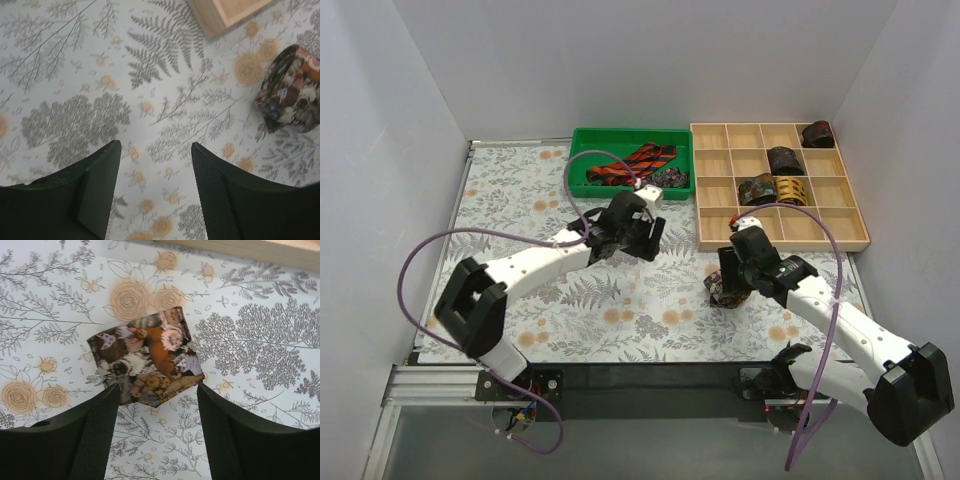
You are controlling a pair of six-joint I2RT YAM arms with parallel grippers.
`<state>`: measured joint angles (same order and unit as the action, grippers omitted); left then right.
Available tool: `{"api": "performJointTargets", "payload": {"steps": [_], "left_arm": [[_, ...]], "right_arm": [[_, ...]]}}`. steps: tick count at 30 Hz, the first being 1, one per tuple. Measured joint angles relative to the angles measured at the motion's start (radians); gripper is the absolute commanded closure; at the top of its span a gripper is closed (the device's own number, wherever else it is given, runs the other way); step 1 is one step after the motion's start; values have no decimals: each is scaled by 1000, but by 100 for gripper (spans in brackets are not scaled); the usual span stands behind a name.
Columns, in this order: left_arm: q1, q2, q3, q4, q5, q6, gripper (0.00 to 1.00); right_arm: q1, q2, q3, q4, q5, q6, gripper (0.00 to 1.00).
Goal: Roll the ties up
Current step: Roll the tie
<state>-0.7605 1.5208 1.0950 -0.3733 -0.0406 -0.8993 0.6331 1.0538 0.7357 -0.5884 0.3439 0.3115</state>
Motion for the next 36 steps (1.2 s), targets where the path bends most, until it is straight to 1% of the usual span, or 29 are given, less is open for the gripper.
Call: {"api": "performJointTargets", "payload": {"steps": [3,7,11,14,19,21,24,25,26,31,36], "left_arm": [[-26,164,142,16,15,-9,51],[-64,343,291,35,26,-14,57],[-103,486,426,35,31,-13,58],[-129,553,491,34,34,-9,58],[-160,609,530,30,35,-5,58],[-174,621,544,26,35,-4,58],[-192,634,561,27,34,-6,59],[-198,634,561,26,34,-8,60],[-203,634,561,25,33,-13,60],[-223,634,558,26,30,-37,65],[-232,653,555,29,39,-58,67]], "right_arm": [[-126,-36,-43,1,-84,15,48],[-263,-40,-95,-5,-182,37,52],[-328,-55,-125,-17,-241,53,57],[-370,-89,-147,-23,-267,68,57],[-394,-214,-153,-33,-301,83,55],[-396,-241,-142,-34,-307,84,55],[-400,-238,-135,-38,-293,95,57],[-408,-232,-138,-43,-285,103,60],[-418,-228,-145,-42,-275,109,61],[-476,-224,-211,-42,-235,150,62],[-497,-172,-259,-17,-248,186,62]]}}
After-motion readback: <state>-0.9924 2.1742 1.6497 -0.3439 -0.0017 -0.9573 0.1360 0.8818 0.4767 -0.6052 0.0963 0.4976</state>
